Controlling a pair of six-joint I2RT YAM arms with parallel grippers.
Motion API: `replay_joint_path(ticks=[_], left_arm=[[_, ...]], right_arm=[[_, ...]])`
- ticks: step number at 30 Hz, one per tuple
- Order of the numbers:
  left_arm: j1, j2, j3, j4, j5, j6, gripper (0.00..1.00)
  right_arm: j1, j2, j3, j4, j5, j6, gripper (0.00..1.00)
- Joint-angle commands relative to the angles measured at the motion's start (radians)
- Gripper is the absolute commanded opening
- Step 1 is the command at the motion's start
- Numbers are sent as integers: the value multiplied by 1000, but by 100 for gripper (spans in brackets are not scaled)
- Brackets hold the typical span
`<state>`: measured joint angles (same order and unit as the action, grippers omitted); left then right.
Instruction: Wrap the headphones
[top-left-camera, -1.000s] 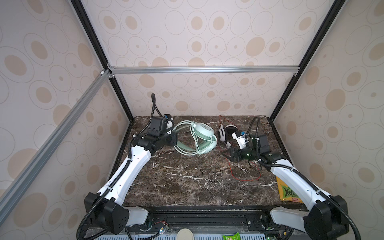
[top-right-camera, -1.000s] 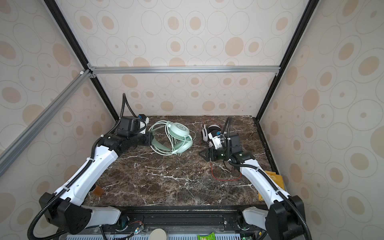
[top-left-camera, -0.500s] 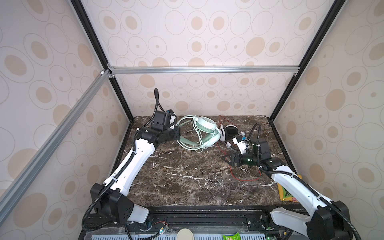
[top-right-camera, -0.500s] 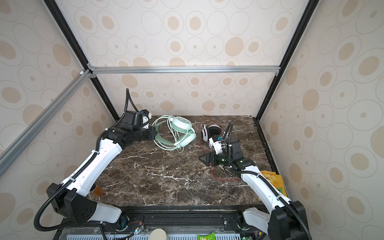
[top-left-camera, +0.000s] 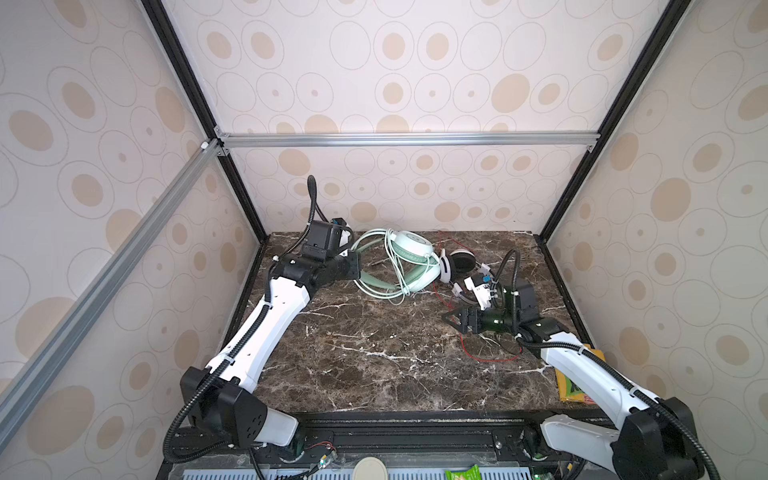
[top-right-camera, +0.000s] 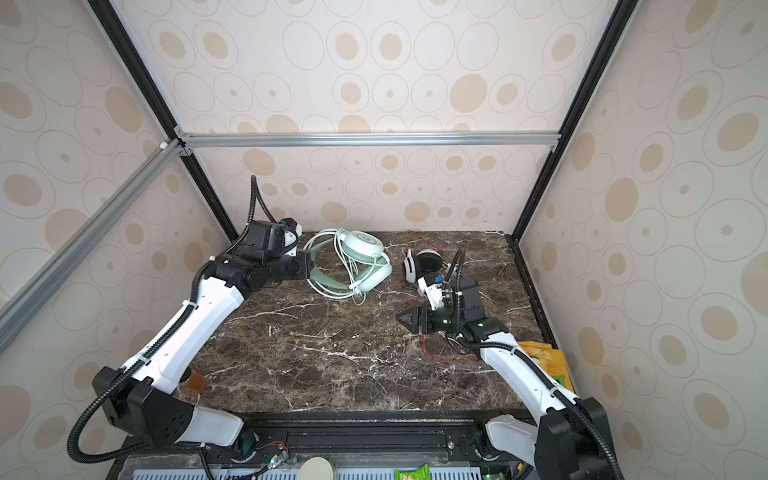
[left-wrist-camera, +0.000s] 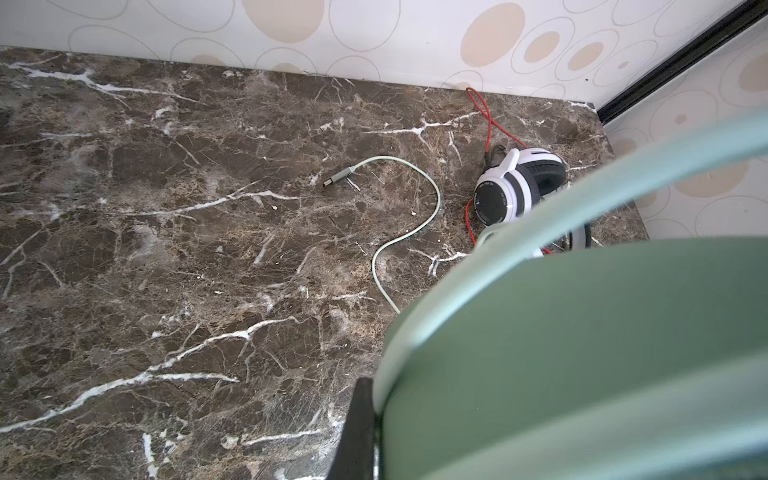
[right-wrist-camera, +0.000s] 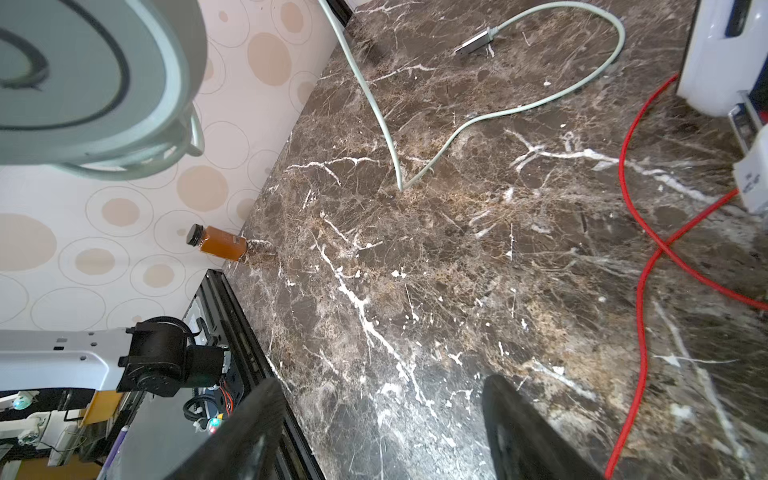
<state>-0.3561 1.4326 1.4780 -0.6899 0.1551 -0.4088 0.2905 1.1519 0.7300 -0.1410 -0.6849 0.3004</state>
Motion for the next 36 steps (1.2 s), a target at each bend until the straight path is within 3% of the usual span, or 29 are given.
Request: replay_joint_path(ticks=[1, 19, 34, 36], left_arm=[[-1, -19, 55, 66, 21, -33, 0], [-1, -72, 36, 91, 44, -51, 0], [53, -139, 67, 147, 198, -45, 0], [57, -156, 67, 146, 178, -54, 0]], right_arm=[[1, -7, -10, 14, -15, 10, 78], [1, 17, -20, 30, -25, 12, 78], [1, 57, 14, 5, 41, 6, 77], [2, 86, 31, 6, 41, 2, 77]])
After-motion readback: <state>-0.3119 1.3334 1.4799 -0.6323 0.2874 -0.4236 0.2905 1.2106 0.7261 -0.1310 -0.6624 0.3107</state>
